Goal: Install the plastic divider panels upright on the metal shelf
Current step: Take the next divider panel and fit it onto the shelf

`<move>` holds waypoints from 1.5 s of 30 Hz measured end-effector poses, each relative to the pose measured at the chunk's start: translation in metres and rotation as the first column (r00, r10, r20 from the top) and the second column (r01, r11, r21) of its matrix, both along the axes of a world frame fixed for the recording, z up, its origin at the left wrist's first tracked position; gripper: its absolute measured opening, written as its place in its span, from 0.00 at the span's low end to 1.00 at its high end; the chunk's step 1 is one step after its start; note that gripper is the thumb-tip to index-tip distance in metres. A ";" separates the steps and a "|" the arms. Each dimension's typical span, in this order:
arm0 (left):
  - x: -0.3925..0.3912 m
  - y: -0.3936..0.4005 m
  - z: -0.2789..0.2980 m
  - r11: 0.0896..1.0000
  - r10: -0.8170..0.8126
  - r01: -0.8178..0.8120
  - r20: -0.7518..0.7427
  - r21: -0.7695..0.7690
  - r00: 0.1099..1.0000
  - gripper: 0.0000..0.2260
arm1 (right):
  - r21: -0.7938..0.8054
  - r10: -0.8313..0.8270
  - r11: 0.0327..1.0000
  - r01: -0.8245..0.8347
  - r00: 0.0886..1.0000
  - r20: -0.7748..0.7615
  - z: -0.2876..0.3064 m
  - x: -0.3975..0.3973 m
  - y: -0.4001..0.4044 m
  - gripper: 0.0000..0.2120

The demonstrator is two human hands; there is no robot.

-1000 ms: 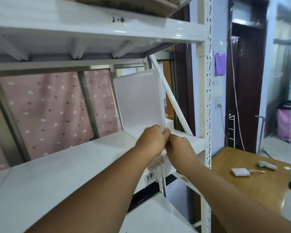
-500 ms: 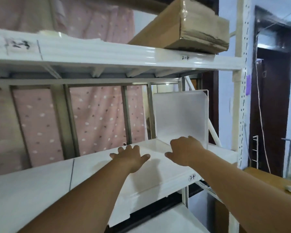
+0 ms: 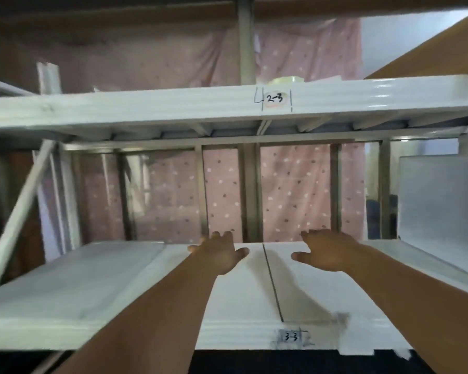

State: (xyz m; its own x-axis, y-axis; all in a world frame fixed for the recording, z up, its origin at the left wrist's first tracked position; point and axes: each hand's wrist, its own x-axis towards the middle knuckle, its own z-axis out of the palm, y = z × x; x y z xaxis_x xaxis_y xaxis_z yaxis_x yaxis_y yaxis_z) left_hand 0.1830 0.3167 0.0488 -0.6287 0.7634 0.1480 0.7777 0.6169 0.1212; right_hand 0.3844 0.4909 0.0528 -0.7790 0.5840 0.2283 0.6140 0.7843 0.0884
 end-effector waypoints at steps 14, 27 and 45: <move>-0.125 -0.224 -0.025 0.861 0.505 -0.508 0.072 0.019 0.860 0.39 | -0.132 0.443 0.892 -0.433 0.895 0.054 0.001 -0.200 -0.158 0.35; -0.191 -0.378 -0.091 0.669 0.712 -0.742 0.255 0.036 0.655 0.40 | -0.241 0.613 0.778 -0.580 0.784 0.092 -0.035 -0.334 -0.305 0.48; -0.189 -0.370 -0.048 0.608 0.514 -0.770 0.643 0.194 0.568 0.37 | 0.013 0.707 0.707 -0.707 0.707 -0.041 -0.043 -0.341 -0.328 0.29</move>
